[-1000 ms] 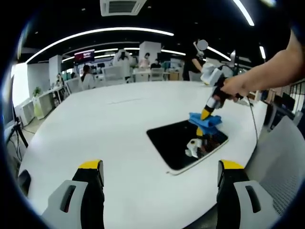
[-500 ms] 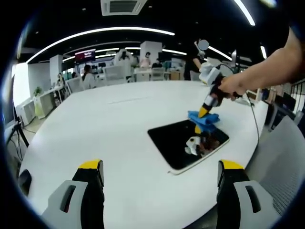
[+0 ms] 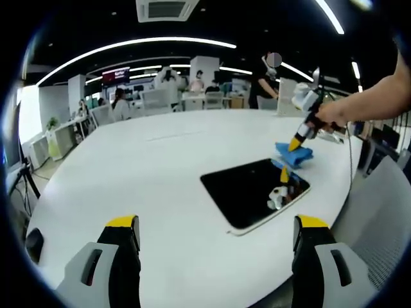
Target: Wipe the mirror surface with the cleaning cloth until all visible marks leave the cleaned area.
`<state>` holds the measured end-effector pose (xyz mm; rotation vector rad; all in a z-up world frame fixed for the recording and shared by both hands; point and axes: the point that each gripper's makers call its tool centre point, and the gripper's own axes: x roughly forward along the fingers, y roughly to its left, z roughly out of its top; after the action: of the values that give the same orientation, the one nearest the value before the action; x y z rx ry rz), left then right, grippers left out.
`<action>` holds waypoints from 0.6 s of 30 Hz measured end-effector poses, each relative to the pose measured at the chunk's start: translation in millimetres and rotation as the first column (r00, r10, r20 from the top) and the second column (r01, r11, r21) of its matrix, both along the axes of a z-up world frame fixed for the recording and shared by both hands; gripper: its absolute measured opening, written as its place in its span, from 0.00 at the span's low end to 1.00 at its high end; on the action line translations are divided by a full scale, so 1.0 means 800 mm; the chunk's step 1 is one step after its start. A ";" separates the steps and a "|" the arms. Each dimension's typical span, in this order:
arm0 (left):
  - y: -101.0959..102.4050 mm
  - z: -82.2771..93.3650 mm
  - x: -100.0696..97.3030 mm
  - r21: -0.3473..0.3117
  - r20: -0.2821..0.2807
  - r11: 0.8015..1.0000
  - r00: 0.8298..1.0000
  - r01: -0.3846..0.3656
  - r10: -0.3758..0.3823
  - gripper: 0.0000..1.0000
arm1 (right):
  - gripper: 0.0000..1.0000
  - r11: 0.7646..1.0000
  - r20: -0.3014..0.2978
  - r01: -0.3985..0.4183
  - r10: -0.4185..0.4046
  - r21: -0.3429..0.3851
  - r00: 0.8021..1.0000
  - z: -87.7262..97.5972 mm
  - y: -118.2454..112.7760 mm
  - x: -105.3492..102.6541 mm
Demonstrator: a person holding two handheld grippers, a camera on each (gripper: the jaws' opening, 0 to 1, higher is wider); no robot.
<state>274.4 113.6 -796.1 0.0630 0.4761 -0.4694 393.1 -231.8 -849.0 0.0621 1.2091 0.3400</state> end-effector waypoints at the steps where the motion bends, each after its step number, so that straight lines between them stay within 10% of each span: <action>1: 0.000 0.000 0.000 0.001 0.001 1.000 1.000 0.001 -0.001 1.00 | 0.00 1.000 0.000 0.008 -0.008 0.001 1.000 0.000 -0.007 -0.003; 18: 0.001 -0.001 -0.001 0.009 0.000 1.000 1.000 -0.003 0.004 1.00 | 0.04 0.978 0.101 -0.179 0.190 -0.108 0.977 -0.025 -0.018 -0.025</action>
<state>273.3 114.1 -796.6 0.0706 0.4784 -0.4639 373.1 -246.5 -868.8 -0.1536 1.1222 0.4406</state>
